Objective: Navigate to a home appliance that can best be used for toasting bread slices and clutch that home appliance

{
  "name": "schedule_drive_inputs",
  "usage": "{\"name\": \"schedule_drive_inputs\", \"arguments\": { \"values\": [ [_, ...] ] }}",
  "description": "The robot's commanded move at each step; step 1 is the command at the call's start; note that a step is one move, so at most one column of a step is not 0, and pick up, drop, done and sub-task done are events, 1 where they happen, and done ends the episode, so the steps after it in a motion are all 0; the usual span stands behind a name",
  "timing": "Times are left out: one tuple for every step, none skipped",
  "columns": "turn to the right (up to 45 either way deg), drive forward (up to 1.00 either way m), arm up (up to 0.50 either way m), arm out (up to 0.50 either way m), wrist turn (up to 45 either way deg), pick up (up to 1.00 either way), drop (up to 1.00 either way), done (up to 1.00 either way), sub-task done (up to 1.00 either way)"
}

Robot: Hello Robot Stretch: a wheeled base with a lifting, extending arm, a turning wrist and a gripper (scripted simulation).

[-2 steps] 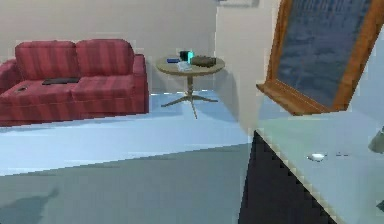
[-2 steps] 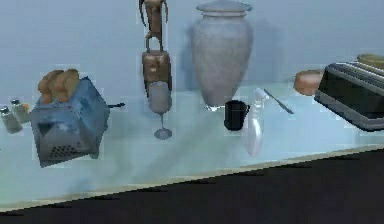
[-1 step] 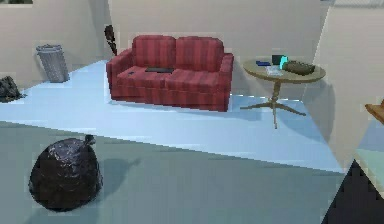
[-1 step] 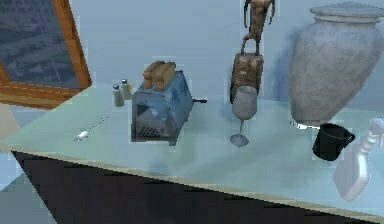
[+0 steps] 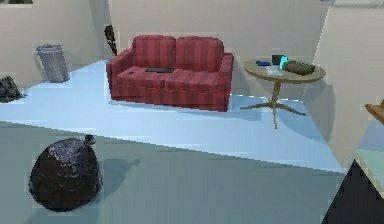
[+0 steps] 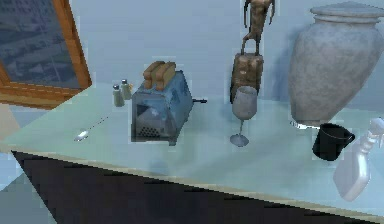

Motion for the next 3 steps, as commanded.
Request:
{"name": "schedule_drive_inputs", "arguments": {
  "values": [
    [0.0, 0.00, 0.38, 0.00, 0.0, 0.00, 0.00, 0.00, 0.00],
    [0.0, 0.00, 0.00, 0.26, 0.0, 0.00, 0.00, 0.00, 0.00],
    [0.0, 0.00, 0.00, 0.00, 45.0, 0.00, 0.00, 0.00, 0.00]
  ]
}}
